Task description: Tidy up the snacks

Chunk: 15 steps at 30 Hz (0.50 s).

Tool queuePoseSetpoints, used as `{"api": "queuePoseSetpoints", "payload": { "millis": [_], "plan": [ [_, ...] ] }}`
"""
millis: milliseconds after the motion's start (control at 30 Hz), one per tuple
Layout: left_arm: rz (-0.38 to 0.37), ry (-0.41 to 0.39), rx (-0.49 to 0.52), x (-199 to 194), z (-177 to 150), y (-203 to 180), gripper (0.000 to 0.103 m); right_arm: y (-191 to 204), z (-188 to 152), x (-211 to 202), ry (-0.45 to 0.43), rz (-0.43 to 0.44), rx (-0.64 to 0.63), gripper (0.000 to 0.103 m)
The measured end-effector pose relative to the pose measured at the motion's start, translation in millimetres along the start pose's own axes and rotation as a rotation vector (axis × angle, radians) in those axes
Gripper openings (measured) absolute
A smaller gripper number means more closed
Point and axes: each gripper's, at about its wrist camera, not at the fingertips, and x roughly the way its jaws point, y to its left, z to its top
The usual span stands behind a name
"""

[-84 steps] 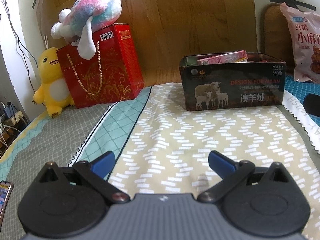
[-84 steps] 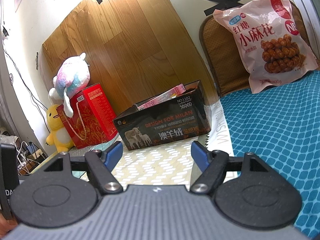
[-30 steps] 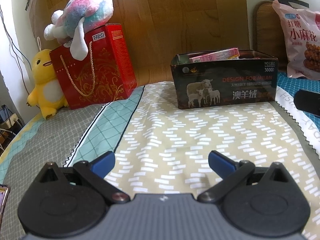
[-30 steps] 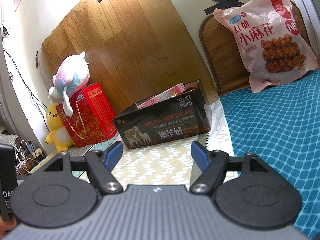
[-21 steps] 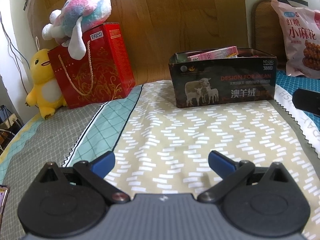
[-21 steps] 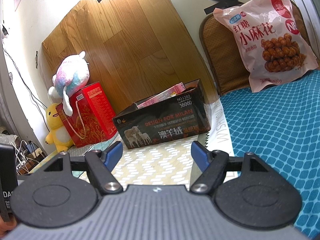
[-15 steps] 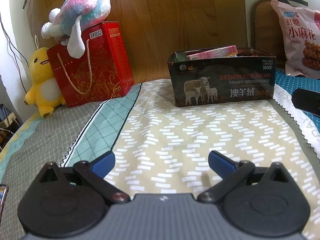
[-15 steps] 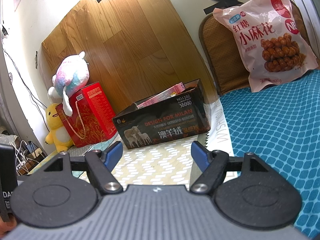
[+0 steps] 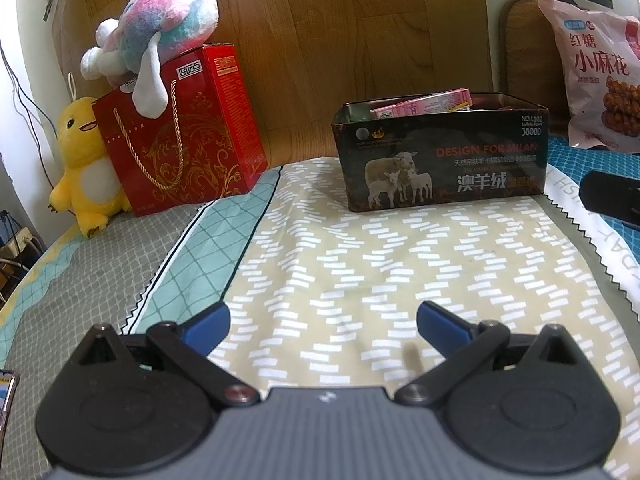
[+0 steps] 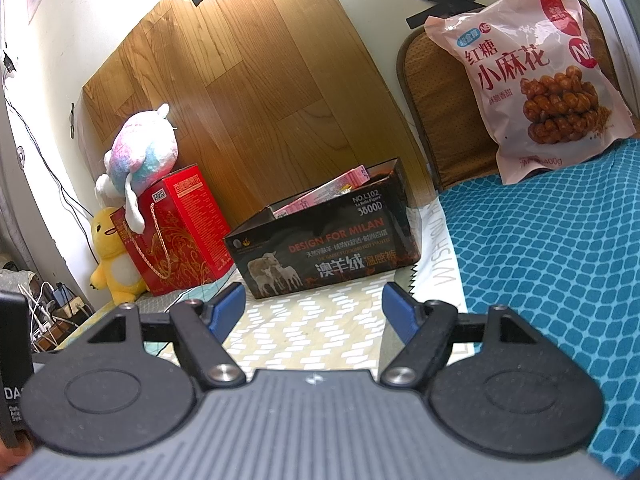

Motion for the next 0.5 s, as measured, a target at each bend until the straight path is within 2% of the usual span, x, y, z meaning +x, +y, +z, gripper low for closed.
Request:
{"api": "queuePoseSetpoints", "payload": {
  "millis": [500],
  "plan": [
    [-0.011,0.009,-0.008,0.0,-1.5,1.2,0.103,-0.1,0.2,0.0,0.0,0.0,0.0,0.077]
  ]
}}
